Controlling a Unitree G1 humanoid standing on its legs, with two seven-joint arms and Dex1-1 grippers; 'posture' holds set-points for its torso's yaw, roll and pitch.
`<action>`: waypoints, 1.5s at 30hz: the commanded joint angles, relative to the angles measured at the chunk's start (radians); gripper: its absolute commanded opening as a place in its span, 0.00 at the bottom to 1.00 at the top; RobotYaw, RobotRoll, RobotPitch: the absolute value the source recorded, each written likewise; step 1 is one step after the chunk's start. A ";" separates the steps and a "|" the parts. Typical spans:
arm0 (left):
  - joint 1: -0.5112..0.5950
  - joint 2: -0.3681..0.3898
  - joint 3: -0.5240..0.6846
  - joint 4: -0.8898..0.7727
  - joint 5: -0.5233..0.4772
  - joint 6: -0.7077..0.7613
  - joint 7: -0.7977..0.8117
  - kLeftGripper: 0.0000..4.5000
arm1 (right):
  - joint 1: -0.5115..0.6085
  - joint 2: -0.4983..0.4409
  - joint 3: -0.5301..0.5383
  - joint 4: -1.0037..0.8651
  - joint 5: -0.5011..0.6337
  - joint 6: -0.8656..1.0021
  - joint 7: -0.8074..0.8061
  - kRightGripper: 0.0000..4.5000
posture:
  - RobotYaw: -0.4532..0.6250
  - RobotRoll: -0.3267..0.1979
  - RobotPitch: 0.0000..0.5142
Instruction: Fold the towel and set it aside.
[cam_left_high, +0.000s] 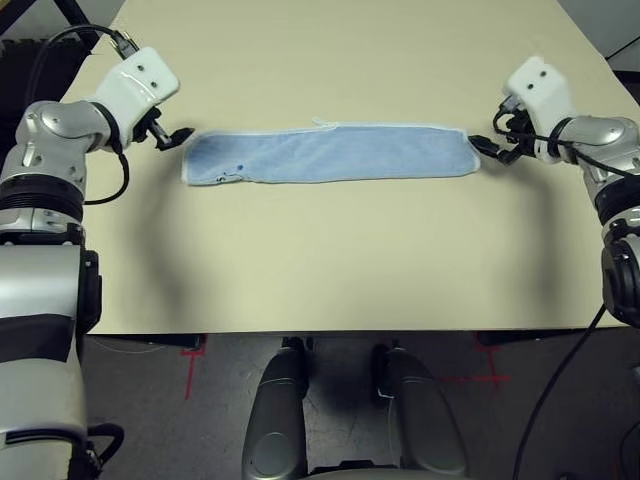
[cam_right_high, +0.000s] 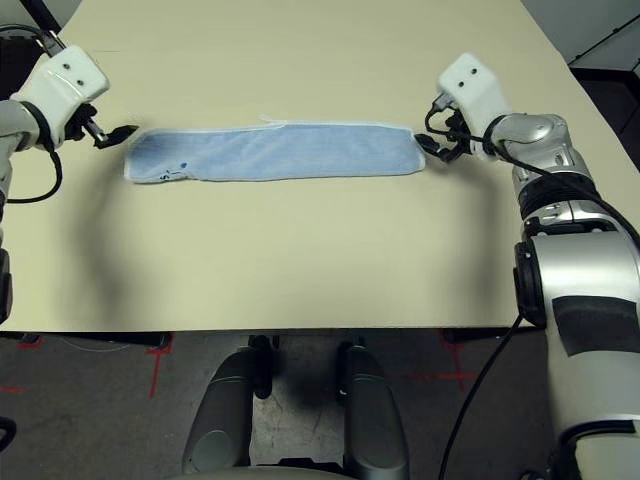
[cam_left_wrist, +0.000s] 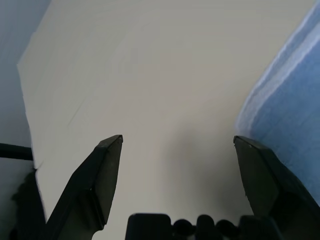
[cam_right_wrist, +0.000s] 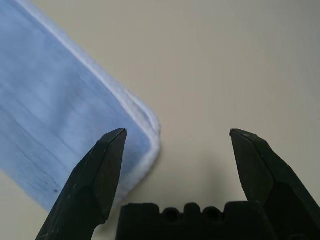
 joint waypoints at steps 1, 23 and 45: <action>0.072 -0.033 0.093 -0.109 -0.164 0.095 -0.189 1.00 | 0.047 0.027 -0.092 -0.023 0.120 -0.002 0.123 0.99 | 0.47 0.62 0.39; 0.558 -0.153 0.185 -0.738 -0.463 0.403 -0.258 1.00 | 0.271 0.131 -0.208 -0.271 0.376 0.377 0.286 0.99 | 0.46 0.62 0.38; 0.660 -0.158 0.163 -0.835 -0.461 0.406 -0.221 1.00 | 0.593 0.128 -0.482 -0.720 0.742 1.120 -0.096 0.99 | 0.45 0.62 0.39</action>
